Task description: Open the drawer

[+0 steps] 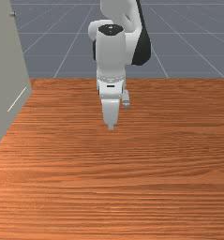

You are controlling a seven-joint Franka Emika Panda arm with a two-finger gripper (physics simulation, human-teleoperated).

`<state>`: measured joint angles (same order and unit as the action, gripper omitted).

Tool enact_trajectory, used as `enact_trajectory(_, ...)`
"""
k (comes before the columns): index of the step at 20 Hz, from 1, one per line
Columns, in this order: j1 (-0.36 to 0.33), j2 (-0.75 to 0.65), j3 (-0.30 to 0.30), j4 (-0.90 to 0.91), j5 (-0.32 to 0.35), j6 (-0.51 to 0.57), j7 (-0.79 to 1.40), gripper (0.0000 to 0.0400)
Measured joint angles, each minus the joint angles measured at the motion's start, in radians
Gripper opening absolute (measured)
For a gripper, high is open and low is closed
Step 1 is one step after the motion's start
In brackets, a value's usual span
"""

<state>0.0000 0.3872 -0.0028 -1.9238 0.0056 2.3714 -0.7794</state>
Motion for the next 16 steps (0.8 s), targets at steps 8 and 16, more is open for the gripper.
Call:
enact_trajectory(8,0.038,-0.295,-0.094,0.107,-0.056,-0.555,0.799,0.0051)
enact_trajectory(16,0.049,-0.304,-0.12,0.166,-0.025,-0.709,1.542,0.0001)
